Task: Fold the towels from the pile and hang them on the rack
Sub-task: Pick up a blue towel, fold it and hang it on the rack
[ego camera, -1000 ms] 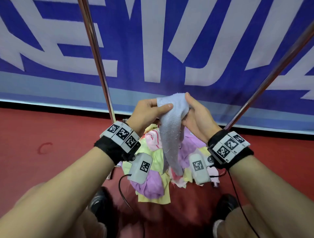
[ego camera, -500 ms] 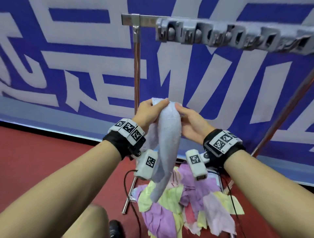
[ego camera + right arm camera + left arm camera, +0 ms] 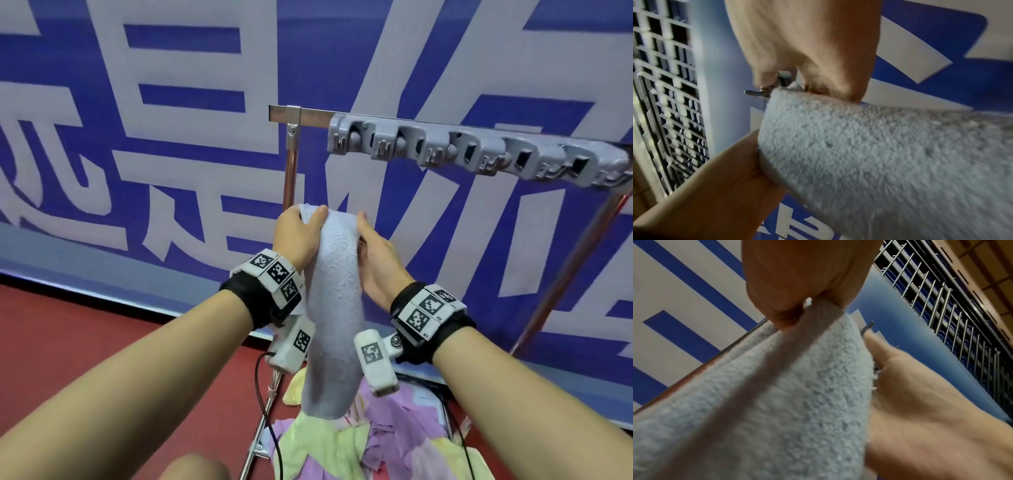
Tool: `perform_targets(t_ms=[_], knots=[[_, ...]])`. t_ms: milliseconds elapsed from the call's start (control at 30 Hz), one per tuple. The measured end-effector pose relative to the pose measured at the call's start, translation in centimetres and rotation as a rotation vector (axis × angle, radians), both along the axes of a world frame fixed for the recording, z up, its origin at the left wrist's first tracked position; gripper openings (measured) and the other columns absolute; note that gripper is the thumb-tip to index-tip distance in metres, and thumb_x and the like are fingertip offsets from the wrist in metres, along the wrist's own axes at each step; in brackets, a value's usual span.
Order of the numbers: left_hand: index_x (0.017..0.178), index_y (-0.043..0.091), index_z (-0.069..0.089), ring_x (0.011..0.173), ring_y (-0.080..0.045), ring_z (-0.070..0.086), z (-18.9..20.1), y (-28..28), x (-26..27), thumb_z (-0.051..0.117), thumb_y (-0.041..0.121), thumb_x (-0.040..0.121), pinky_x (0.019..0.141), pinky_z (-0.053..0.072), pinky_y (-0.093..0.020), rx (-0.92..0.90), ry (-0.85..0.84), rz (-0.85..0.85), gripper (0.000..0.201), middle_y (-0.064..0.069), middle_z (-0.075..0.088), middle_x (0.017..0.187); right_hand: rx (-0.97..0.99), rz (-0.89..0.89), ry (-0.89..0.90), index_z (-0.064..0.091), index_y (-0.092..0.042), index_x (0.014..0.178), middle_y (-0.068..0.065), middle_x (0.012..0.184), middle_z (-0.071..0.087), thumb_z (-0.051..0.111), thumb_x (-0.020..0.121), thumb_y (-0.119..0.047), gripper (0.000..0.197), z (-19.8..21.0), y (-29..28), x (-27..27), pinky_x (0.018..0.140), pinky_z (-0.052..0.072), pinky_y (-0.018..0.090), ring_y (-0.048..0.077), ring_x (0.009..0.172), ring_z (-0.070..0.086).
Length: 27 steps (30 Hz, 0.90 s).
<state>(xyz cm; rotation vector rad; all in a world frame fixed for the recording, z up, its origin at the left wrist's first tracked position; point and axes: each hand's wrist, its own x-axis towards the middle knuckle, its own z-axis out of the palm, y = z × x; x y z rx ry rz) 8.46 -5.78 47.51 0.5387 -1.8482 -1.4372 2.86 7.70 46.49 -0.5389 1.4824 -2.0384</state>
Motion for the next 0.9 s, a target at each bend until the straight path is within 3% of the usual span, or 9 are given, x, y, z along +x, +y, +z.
perform_targets(t_ms=[100,233,300,400,467,533,667,767,900], knots=[[0.091,0.011,0.069,0.087,-0.022,0.07,1.4,-0.5,-0.7,0.063,0.054,0.083,0.085,0.057,-0.046,-0.075,0.032,0.11,0.044,-0.003,0.073,0.087,0.057,0.092,0.06,0.066,-0.002,0.122,0.017,0.114,0.076,0.069,0.097,-0.027,0.035,0.3,-0.5,0.6,0.09,0.06,0.038,0.024,0.101,0.075],[0.066,0.017,0.066,0.074,-0.026,0.066,4.1,-2.0,0.0,0.049,0.081,0.077,0.077,0.056,-0.04,-0.246,-0.193,0.214,0.066,0.001,0.068,0.069,0.124,0.03,0.286,0.066,-0.009,0.126,0.01,0.115,0.076,0.064,0.101,-0.018,0.026,3.1,-0.9,-1.0,0.091,0.059,0.034,0.021,0.107,0.073],[0.063,0.018,0.056,0.071,-0.027,0.061,5.3,-3.2,0.2,0.041,0.083,0.081,0.076,0.051,-0.041,-0.373,-0.25,0.319,0.069,0.002,0.063,0.065,0.186,0.109,0.329,0.068,-0.005,0.119,0.008,0.102,0.079,0.057,0.104,-0.013,0.02,5.6,-1.0,-1.4,0.078,0.06,0.027,0.018,0.093,0.074],[0.088,0.018,0.065,0.084,-0.02,0.066,6.7,-4.6,-0.2,0.049,0.073,0.088,0.091,0.053,-0.052,-0.327,-0.087,-0.105,0.058,0.003,0.07,0.086,0.26,0.324,0.399,0.064,-0.004,0.102,-0.003,0.063,0.07,0.049,0.103,-0.004,0.015,9.0,-1.1,-1.1,0.049,0.048,0.015,0.005,0.055,0.065],[0.113,0.011,0.071,0.108,-0.031,0.067,7.3,-4.3,-0.2,0.046,0.072,0.092,0.106,0.047,-0.053,-0.092,-0.11,-0.559,0.069,-0.014,0.072,0.112,0.268,0.409,0.411,0.06,-0.003,0.103,-0.004,0.061,0.068,0.045,0.103,-0.003,0.015,11.1,-1.2,-0.9,0.047,0.047,0.015,0.004,0.052,0.064],[0.116,0.013,0.073,0.107,-0.037,0.066,7.7,-3.9,0.3,0.041,0.073,0.091,0.099,0.052,-0.047,0.133,-0.112,-0.771,0.073,-0.022,0.07,0.114,0.269,0.434,0.404,0.059,0.001,0.103,-0.004,0.058,0.065,0.043,0.103,-0.006,0.017,13.0,-1.2,-0.6,0.044,0.045,0.015,0.004,0.048,0.061],[0.104,0.026,0.077,0.08,-0.018,0.06,8.1,-4.1,1.4,0.048,0.06,0.091,0.076,0.051,-0.037,0.145,-0.065,-0.866,0.047,-0.006,0.068,0.089,0.307,0.293,0.44,0.066,0.002,0.122,0.008,0.076,0.051,0.058,0.085,-0.026,0.047,14.4,-0.5,-2.2,0.042,0.033,0.019,0.009,0.056,0.044],[0.09,0.011,0.072,0.062,-0.013,0.05,9.3,-4.4,1.8,0.055,0.049,0.094,0.062,0.044,-0.027,0.094,-0.092,-0.755,0.041,-0.004,0.053,0.07,0.313,0.207,0.423,0.064,-0.001,0.131,0.008,0.079,0.045,0.059,0.098,-0.032,0.045,12.9,-0.2,-3.8,0.042,0.033,0.021,0.011,0.059,0.039],[0.088,0.01,0.063,0.055,-0.013,0.047,11.4,-4.2,1.0,0.054,0.045,0.098,0.051,0.04,-0.022,0.102,-0.098,-0.665,0.038,-0.003,0.051,0.064,0.368,0.089,0.404,0.076,-0.017,0.104,-0.004,0.067,0.062,0.064,0.094,-0.057,0.043,10.9,0.4,-4.4,0.05,0.043,0.024,0.008,0.057,0.053]])
